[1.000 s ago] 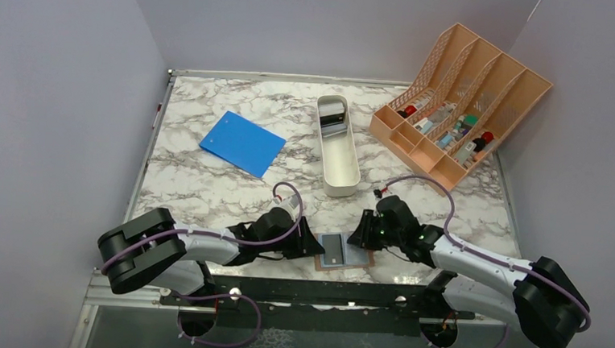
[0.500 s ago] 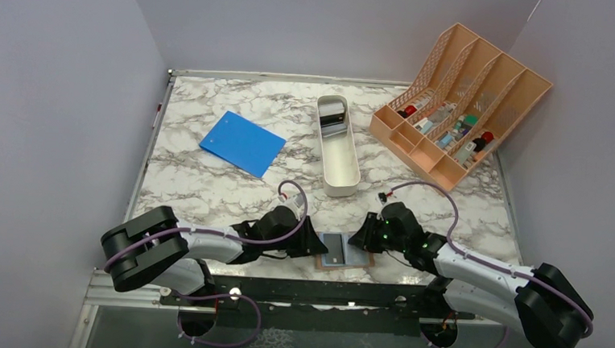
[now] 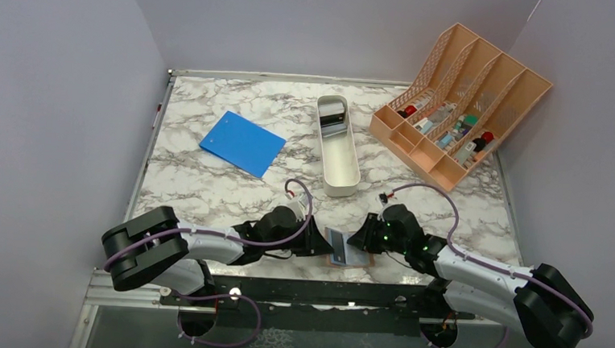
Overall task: Put the credit cards into the card holder
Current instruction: Insert the credit card into the card holder.
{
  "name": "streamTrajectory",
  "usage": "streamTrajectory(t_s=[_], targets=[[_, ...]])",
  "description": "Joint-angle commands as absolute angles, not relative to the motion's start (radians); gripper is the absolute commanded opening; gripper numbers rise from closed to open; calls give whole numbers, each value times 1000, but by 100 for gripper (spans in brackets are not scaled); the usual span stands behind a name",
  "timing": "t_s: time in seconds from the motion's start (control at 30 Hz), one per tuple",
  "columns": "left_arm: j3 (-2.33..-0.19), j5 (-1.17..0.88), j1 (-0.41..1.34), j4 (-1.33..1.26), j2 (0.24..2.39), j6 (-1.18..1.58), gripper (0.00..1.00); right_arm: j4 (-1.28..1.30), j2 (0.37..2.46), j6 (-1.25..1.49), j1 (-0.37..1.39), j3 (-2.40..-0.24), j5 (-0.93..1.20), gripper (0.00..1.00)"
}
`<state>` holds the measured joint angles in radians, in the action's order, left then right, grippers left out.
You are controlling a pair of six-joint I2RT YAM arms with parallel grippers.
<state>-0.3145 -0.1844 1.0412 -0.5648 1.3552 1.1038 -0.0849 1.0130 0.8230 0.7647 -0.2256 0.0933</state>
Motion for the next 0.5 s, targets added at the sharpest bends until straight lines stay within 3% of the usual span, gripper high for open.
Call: streamTrajectory(t_s=[0.0,0.3,0.47], targets=[[-344,-213,1057,-659,1354,1069,22,-37,1017,825,769,-189,99,24],[-351,-224,1065,-692,1399,1068,11,-46,1005,830,769,-178,103,24],[-361,-225,1066,-694,1422,1072,9,-45,996,830,769,-175,103,24]])
